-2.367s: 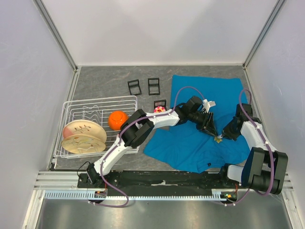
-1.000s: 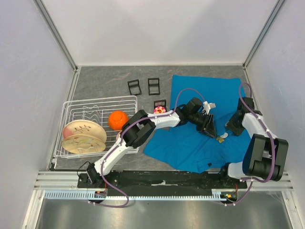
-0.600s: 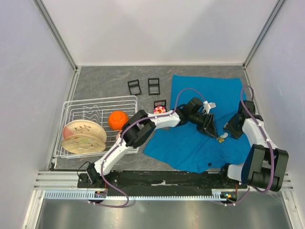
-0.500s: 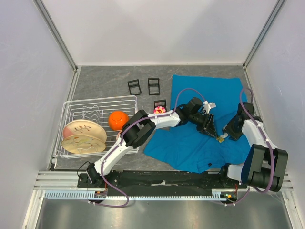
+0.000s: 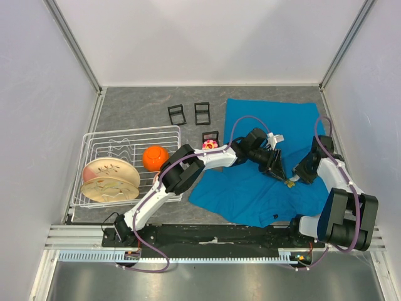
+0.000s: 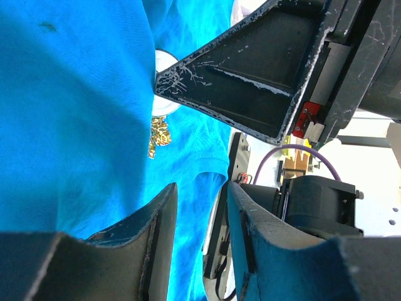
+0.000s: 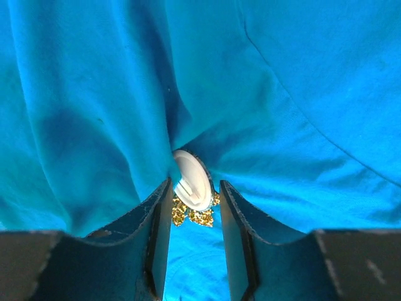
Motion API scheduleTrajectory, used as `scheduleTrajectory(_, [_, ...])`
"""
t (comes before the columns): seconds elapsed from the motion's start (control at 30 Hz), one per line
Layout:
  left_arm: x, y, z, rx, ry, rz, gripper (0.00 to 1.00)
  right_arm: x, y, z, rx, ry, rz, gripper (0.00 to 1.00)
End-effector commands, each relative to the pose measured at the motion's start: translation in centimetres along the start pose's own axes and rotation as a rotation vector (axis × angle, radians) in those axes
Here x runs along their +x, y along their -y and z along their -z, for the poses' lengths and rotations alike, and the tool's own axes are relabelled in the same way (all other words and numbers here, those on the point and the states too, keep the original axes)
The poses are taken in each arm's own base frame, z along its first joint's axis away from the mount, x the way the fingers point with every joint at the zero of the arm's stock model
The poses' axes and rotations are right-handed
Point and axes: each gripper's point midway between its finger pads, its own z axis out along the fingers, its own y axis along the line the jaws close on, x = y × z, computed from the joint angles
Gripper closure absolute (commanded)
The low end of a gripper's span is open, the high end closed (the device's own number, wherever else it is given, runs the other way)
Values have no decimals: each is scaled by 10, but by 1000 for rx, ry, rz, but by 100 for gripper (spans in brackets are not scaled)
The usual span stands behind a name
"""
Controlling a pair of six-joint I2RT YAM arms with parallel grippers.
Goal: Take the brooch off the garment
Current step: Adjust the brooch on the clothes.
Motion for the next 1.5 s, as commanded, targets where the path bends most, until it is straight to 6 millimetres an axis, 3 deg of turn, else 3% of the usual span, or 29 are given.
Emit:
scheduleTrajectory(0.0, [1,17,-4,60,-26,-13,56,-6,0,-4,4,30,-32,58])
scheduleTrajectory(0.3, [1,15,-4,58,-27,-13,56,-6,-2,-7,-7,34,-55,60])
scheduleTrajectory(0.9, [1,15,-4,58,-27,-15,56,-12,-2,-7,-6,58,-53,73])
scheduleTrajectory(1.47, [1,14,-5,63,-28,-7,56,-9,-15,2,-74,37,-43,61])
